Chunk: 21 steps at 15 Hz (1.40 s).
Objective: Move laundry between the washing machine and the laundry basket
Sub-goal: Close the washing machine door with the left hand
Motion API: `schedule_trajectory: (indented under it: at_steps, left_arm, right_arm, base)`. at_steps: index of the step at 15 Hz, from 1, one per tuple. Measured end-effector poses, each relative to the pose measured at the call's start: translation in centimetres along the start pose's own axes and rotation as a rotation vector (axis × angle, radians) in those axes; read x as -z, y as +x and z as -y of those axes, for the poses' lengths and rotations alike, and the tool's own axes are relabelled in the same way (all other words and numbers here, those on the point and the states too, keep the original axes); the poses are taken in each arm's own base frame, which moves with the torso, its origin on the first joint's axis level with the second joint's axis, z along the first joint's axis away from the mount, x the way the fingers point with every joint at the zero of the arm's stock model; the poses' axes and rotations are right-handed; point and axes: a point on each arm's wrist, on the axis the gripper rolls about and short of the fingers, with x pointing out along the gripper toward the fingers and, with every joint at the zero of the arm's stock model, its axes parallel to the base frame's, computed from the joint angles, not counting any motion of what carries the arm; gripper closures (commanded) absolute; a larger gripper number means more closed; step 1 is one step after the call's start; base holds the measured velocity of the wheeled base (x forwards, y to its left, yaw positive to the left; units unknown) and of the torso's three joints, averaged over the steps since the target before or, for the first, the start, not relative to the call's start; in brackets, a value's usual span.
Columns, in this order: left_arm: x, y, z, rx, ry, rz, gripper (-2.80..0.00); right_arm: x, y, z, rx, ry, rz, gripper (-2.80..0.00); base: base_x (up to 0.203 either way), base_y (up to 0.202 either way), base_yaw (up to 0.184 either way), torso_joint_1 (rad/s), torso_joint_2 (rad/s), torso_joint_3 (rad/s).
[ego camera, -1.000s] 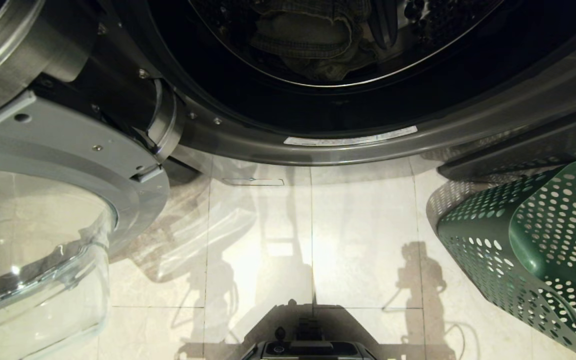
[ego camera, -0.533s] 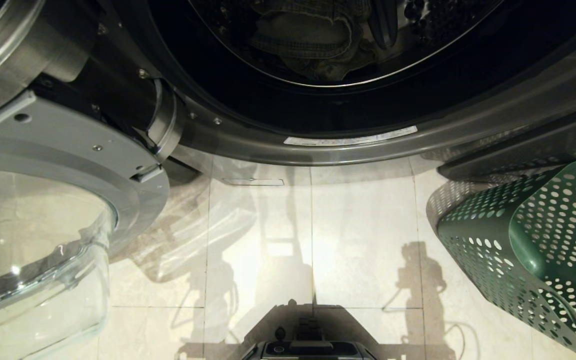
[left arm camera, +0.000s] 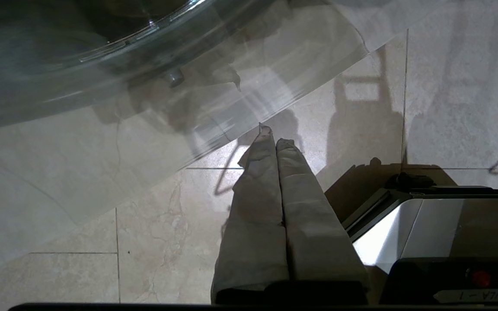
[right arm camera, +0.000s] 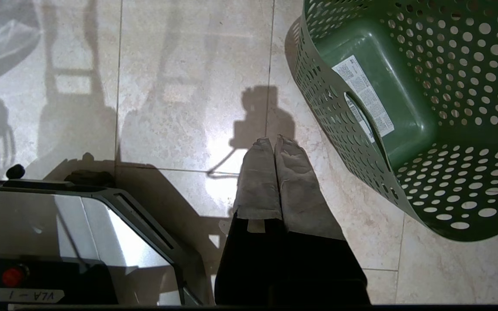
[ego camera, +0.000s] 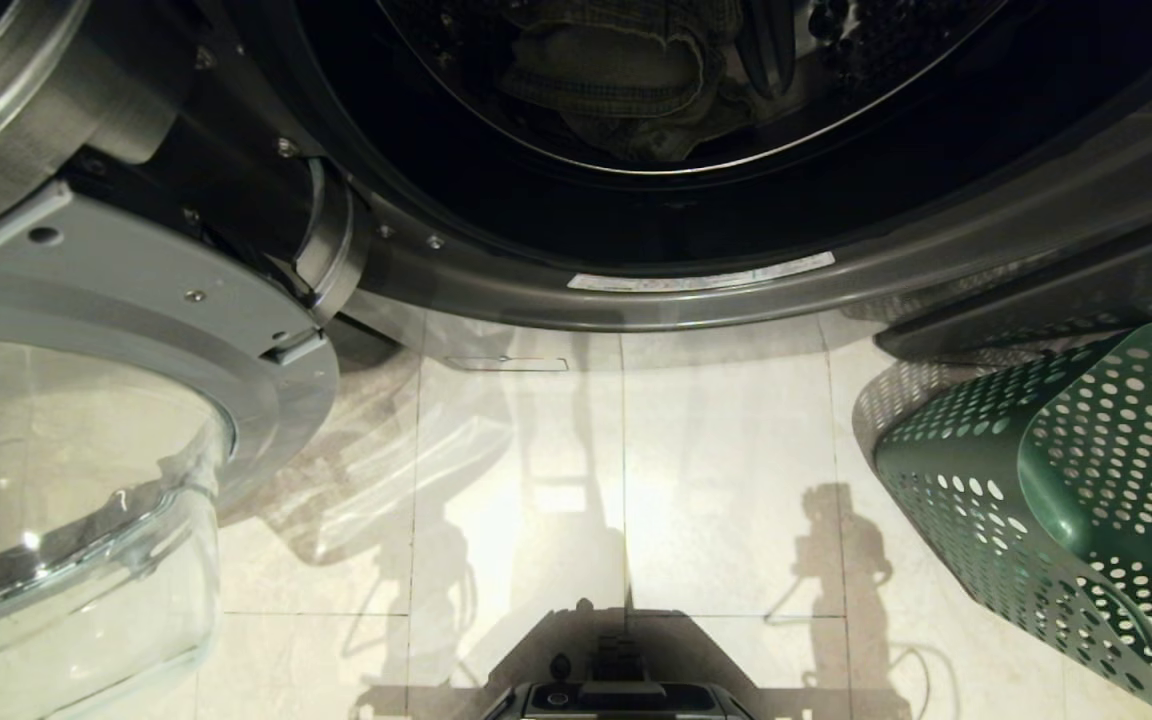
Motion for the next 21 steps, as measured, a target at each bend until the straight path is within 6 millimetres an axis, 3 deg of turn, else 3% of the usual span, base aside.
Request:
schedule_trajectory:
  at_steps: [5,15,21]
  left_arm:
    - [0.02,0.00,0.00,-0.001,0.000,-0.002,0.00]
    - [0.01,0.00,0.00,0.000,0.000,-0.001,0.00]
    - [0.01,0.00,0.00,0.000,0.000,-0.001,0.00]
  right_arm:
    - [0.00,0.00,0.01,0.005,0.008,-0.001,0.00]
    - [-0.01,0.01,0.01,0.004,0.011,-0.001,0.00]
    - [-0.01,0.01,0.00,0.000,0.001,-0.001,0.00]
  base:
    - [0.001,0.000,-0.013,0.001,0.00,0.000]
    - [0.001,0.006,-0.159,0.004,0.00,0.004]
    - [0.000,0.000,-0.012,0.001,0.00,0.000]
